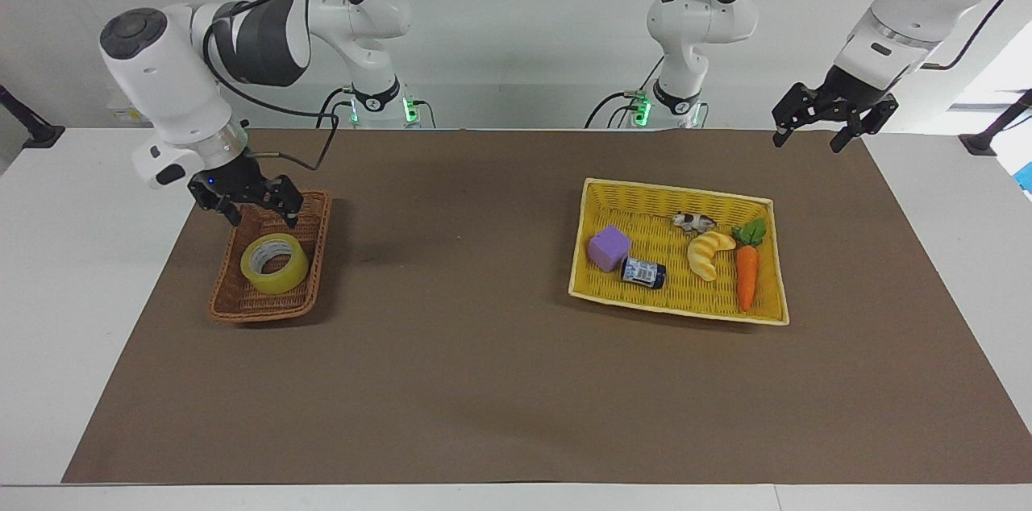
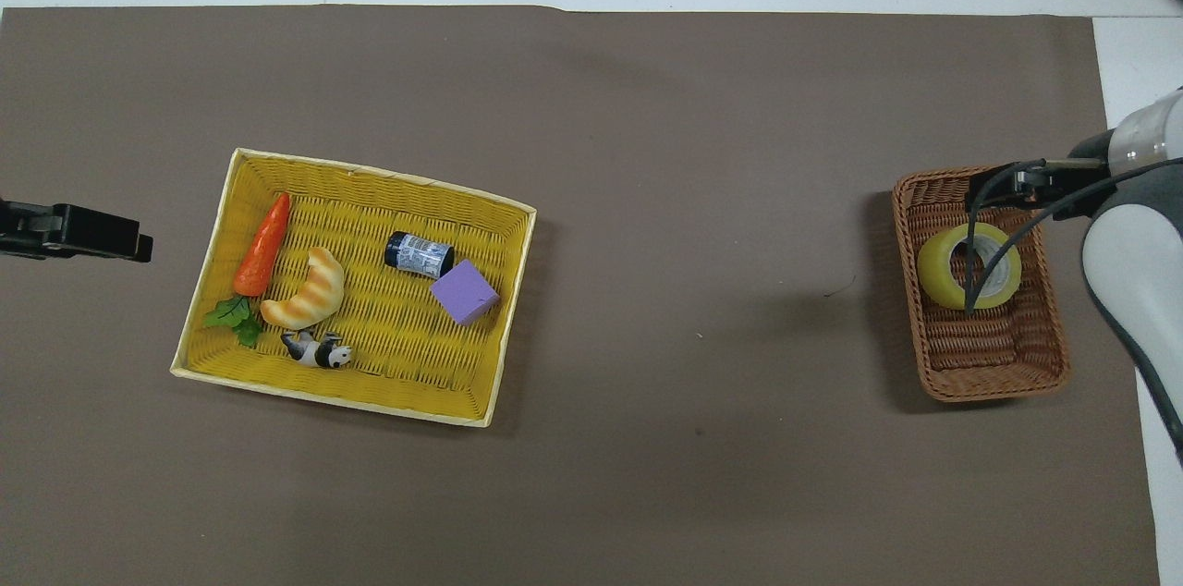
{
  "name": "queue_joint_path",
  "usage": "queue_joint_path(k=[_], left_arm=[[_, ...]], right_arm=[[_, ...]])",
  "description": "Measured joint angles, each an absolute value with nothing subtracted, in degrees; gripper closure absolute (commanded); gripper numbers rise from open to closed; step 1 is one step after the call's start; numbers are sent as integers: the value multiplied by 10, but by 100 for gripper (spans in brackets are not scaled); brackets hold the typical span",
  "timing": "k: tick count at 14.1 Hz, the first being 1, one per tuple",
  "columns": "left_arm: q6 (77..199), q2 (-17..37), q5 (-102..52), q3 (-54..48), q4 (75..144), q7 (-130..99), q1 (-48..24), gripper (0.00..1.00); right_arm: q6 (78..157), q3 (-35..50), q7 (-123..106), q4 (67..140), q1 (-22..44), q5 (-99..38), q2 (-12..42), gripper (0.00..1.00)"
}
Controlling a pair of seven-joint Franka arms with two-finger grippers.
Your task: Move tape to another basket
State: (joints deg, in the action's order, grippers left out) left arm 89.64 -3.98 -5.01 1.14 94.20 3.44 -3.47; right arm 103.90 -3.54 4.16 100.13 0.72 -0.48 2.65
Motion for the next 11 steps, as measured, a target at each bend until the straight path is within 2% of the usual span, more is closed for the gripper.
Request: queue_joint_path(k=[4, 11], left_arm=[[891, -39, -38, 12, 941, 34, -35, 0], [877, -45, 13, 5, 940, 34, -38, 0]], right_arm=[[976, -34, 86, 990, 26, -3, -26, 0], [853, -36, 121, 879, 25, 0, -45, 0]])
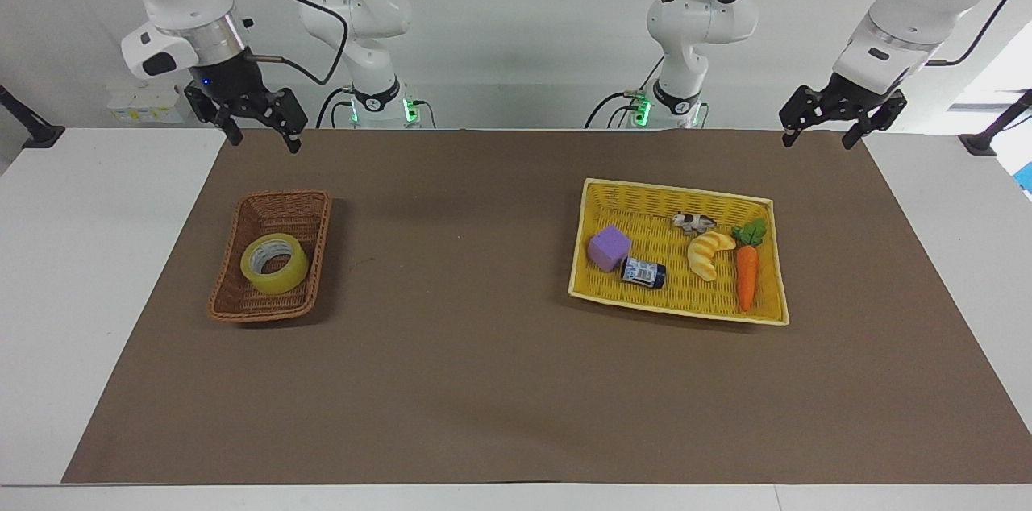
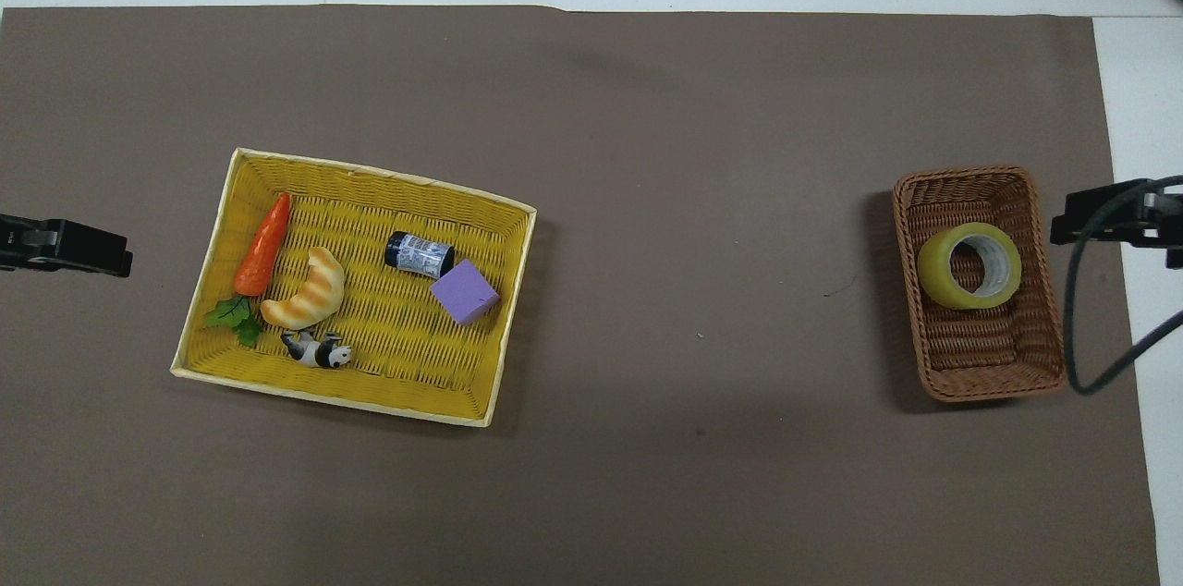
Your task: Move tape to another basket
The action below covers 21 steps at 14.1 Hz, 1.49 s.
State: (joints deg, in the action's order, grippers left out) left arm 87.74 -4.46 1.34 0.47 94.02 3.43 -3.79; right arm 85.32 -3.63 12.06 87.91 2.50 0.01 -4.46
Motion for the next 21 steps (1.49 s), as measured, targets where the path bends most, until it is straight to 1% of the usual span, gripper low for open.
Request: queue_joint_path(k=[4, 11, 21], left_arm=[[877, -45, 13, 5, 941, 34, -38, 0], [873, -45, 11, 4, 941, 34, -41, 0], [873, -46, 11, 14, 941, 34, -38, 0]], right_arm=[[831, -37, 119, 873, 23, 0, -48, 0], [828, -34, 95, 915, 26, 0, -77, 0], [831, -34, 84, 917, 26, 0, -77, 0]])
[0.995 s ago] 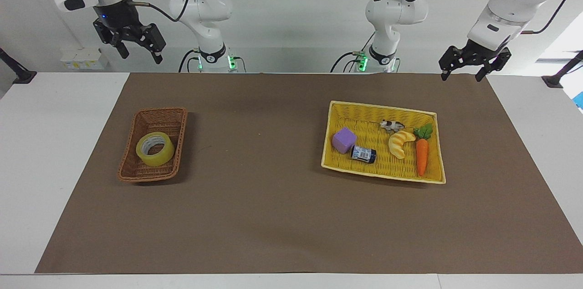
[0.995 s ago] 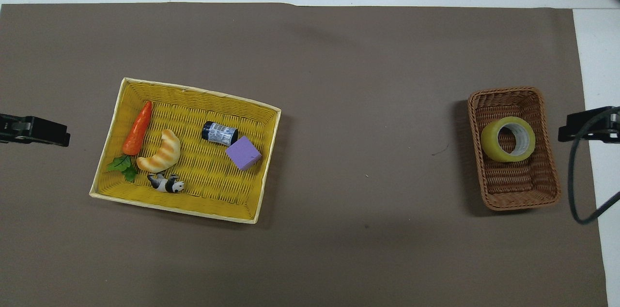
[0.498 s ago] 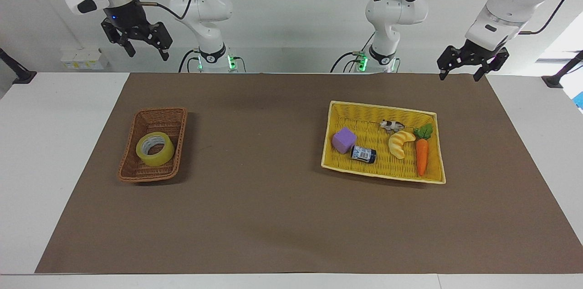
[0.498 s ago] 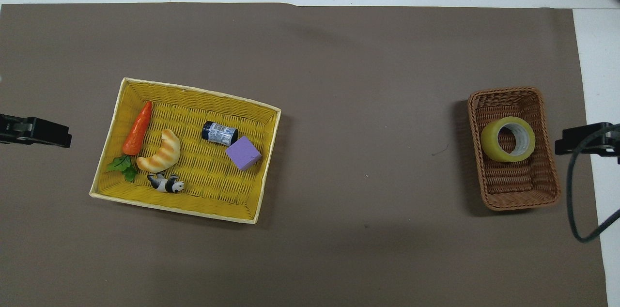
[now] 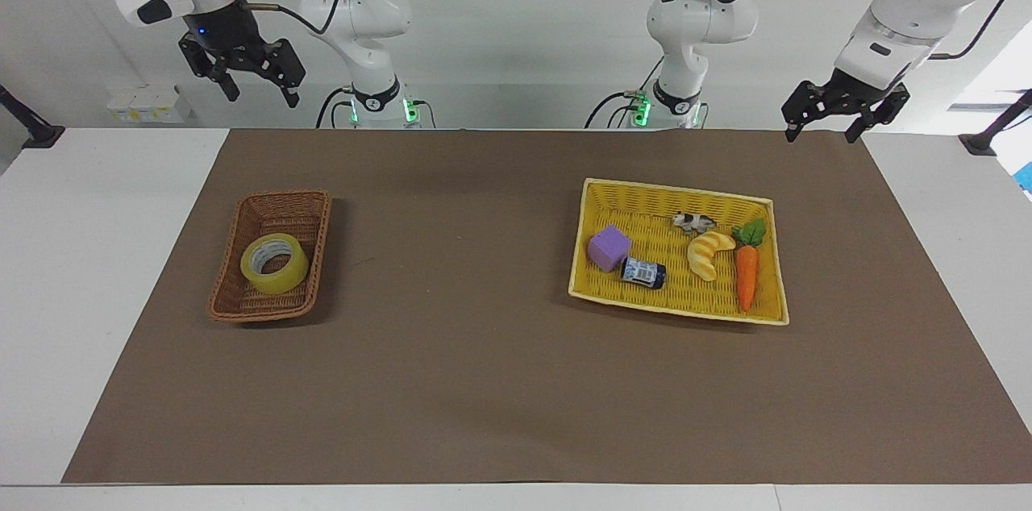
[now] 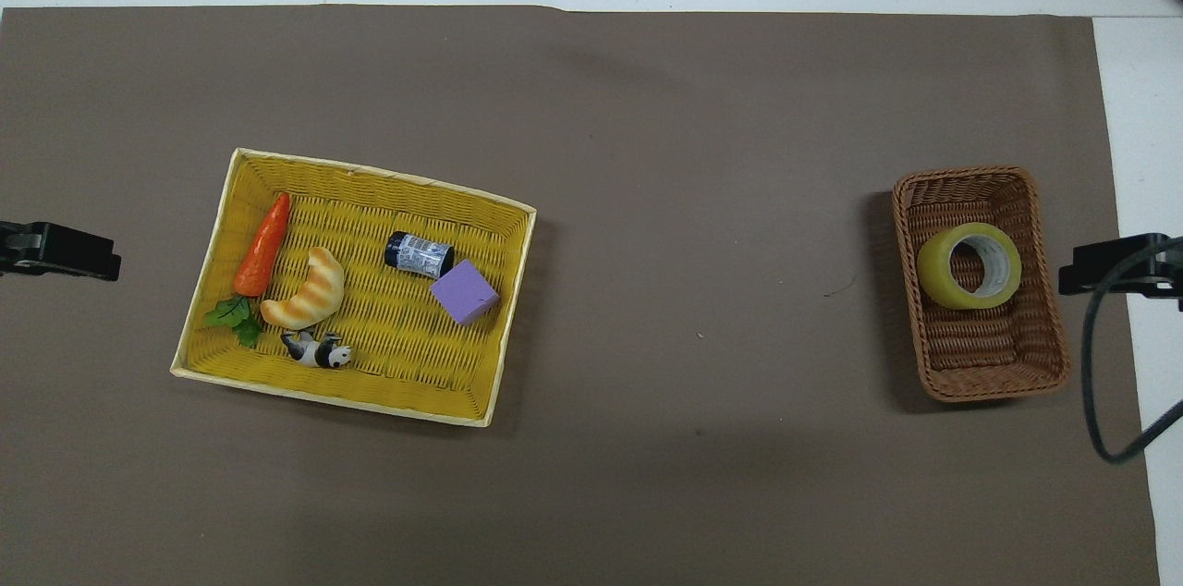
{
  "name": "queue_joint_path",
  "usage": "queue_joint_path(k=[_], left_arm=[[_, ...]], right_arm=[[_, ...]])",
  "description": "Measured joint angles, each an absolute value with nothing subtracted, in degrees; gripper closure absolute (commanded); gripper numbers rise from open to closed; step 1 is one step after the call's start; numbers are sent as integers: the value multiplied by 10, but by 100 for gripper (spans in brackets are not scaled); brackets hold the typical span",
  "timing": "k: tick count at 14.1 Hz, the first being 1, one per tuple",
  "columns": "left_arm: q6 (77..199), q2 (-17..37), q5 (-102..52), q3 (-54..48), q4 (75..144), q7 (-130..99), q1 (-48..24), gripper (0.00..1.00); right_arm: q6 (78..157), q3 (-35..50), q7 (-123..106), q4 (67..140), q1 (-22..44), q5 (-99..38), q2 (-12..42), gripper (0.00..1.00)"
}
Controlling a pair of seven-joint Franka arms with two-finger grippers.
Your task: Move tape to another basket
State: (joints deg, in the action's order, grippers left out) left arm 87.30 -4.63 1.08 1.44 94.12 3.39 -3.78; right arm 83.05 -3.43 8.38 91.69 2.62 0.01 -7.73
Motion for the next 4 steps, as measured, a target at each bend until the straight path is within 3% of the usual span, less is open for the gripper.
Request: queue_joint_path(k=[4], left_arm=[[873, -47, 11, 14, 941, 34, -38, 0]], right_arm=[[831, -34, 78, 915, 26, 0, -77, 0]])
